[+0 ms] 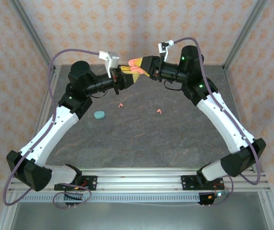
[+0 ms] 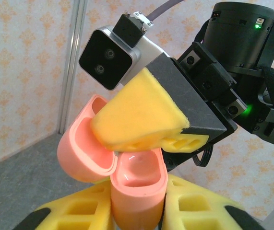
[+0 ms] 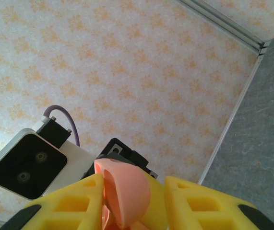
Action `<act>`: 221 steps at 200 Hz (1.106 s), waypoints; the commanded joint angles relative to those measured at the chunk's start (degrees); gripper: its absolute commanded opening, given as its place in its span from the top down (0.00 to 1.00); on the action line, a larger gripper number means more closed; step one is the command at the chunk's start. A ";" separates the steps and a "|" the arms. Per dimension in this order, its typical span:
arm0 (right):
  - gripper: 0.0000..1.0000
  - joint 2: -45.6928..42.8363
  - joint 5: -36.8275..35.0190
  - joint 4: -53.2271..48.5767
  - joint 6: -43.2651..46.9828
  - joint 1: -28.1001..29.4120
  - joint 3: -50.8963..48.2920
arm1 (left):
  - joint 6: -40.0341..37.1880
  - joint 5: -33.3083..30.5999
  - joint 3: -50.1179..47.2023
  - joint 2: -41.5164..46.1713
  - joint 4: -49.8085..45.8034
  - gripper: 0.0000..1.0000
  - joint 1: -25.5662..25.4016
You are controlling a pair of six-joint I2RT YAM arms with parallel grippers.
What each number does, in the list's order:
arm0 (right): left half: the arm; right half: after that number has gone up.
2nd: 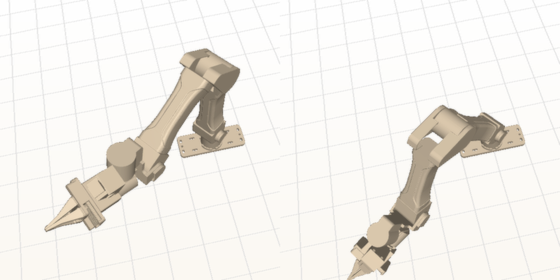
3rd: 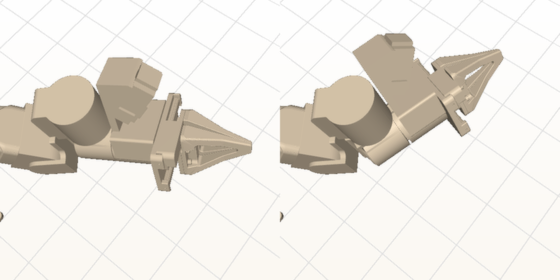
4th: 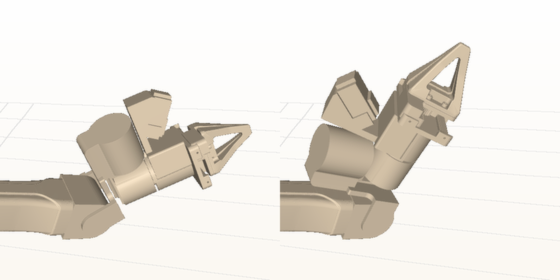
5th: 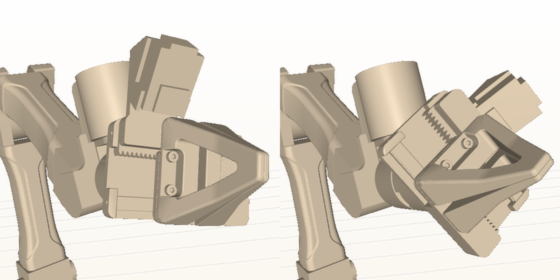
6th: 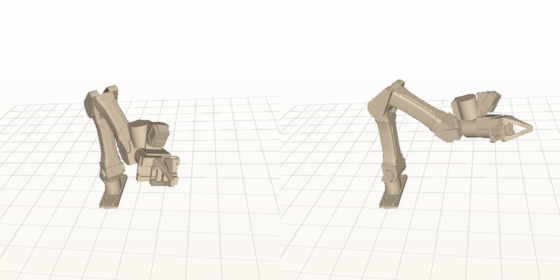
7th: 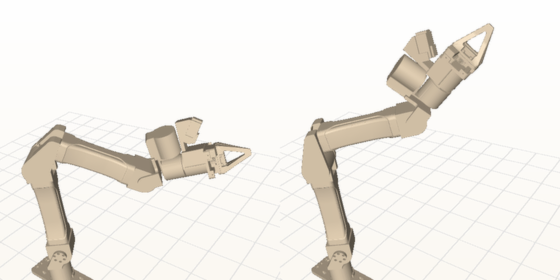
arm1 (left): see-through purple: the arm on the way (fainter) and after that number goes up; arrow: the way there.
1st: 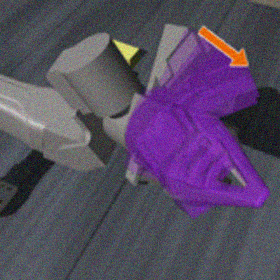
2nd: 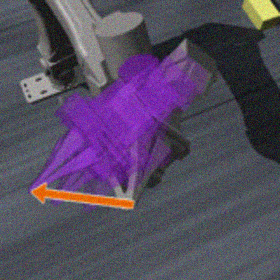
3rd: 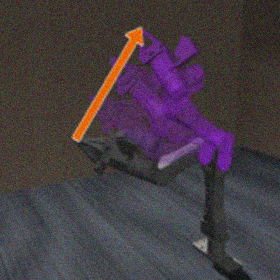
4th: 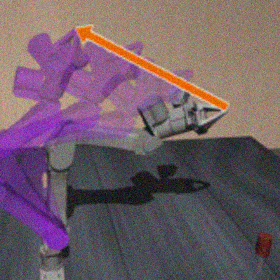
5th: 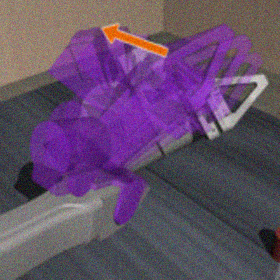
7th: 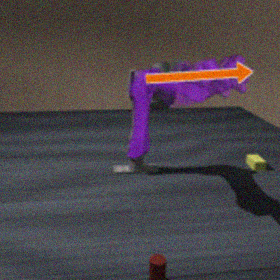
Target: Insert wireless bluetooth earbuds into charging case
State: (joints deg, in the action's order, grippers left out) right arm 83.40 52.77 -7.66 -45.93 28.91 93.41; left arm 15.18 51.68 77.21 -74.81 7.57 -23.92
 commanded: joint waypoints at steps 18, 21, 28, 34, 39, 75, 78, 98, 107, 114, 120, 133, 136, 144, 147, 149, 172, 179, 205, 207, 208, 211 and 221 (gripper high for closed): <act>0.76 -1.58 2.24 1.35 -0.04 0.34 -0.48 | -0.23 -0.40 1.88 0.62 2.19 0.90 -0.81; 0.76 -1.60 2.25 1.28 -0.05 0.28 -0.50 | -0.35 -0.43 1.89 0.67 2.03 0.92 -0.82; 0.73 -1.60 2.12 1.14 -0.07 0.34 -0.51 | -0.65 -0.44 1.89 0.74 1.72 0.95 -0.85; 0.70 -1.61 2.06 0.98 -0.03 0.30 -0.42 | -0.90 -0.57 1.81 0.92 1.27 0.98 -0.80; 0.67 -1.59 2.03 0.71 0.13 0.29 -0.34 | -1.21 -0.66 1.76 1.05 0.87 1.00 -0.80; 0.47 -1.42 0.52 -3.30 1.69 -0.13 1.57 | -3.46 -1.98 -0.50 3.25 -2.19 1.00 -0.83; 0.45 -1.42 0.37 -3.61 1.63 -0.28 1.74 | -3.75 -2.28 -0.70 3.57 -2.55 1.00 -0.81; 0.33 -1.81 -0.28 -4.77 0.22 -1.82 2.27 | -6.24 -4.45 -2.26 5.68 -6.25 1.00 -0.86; 0.31 -1.97 -0.39 -4.80 -0.50 -2.84 2.38 | -7.71 -5.63 -2.68 6.73 -8.42 1.00 -0.81; 0.31 -2.16 -0.60 -5.25 -0.83 -3.59 2.46 | -8.86 -6.58 -3.09 7.63 -10.10 1.00 -0.86; 0.31 -2.19 -1.01 -6.05 -0.93 -4.20 2.63 | -9.86 -7.40 -3.45 8.37 -11.61 1.00 -0.79; 0.31 -2.17 -2.00 -8.32 -0.91 -5.65 3.16 | -12.27 -8.72 -3.86 9.98 -15.55 1.00 -0.85; 0.32 -2.11 -2.32 -8.95 -0.85 -5.99 3.30 | -12.73 -8.92 -3.90 10.31 -16.50 1.00 -0.83; 0.33 -1.93 -3.85 -11.36 -0.31 -6.70 3.76 | -14.33 -9.64 -3.84 11.08 -19.32 1.00 -0.80; 0.34 -1.87 -4.55 -12.46 -0.07 -6.98 4.02 | -14.96 -9.81 -3.78 11.35 -20.25 1.00 -0.84; 0.34 -1.82 -5.14 -13.30 0.15 -7.14 4.10 | -15.28 -9.90 -3.74 11.55 -20.87 1.00 -0.86; 0.39 -0.46 -10.38 -20.61 3.52 -7.63 4.93 | -18.34 -11.18 -3.33 13.65 -26.86 1.00 -0.84; 0.40 0.41 -10.62 -21.66 4.28 -7.61 4.86 | -19.07 -11.56 -3.29 14.33 -28.34 1.00 -0.78; 0.47 4.81 -13.33 -27.70 4.03 -6.89 5.30 | -21.11 -13.07 -3.12 16.80 -33.00 1.00 -0.83; 0.47 5.26 -13.54 -27.99 4.03 -6.72 5.41 | -21.32 -13.20 -3.07 16.97 -33.35 1.00 -0.83; 0.47 5.40 -13.60 -28.05 4.02 -6.61 5.44 | -21.41 -13.28 -3.05 17.06 -33.52 1.00 -0.85; 0.47 6.06 -13.97 -28.49 4.12 -6.32 5.53 | -21.61 -13.39 -3.03 17.37 -34.11 1.00 -0.84; 0.48 8.09 -15.89 -30.25 4.13 -4.95 5.81 | -22.27 -13.92 -3.03 18.29 -35.62 1.00 -0.79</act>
State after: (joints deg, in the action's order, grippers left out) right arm 86.37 42.19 -30.15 -43.13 21.80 97.73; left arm -3.16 40.16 73.76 -59.13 -21.82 -24.40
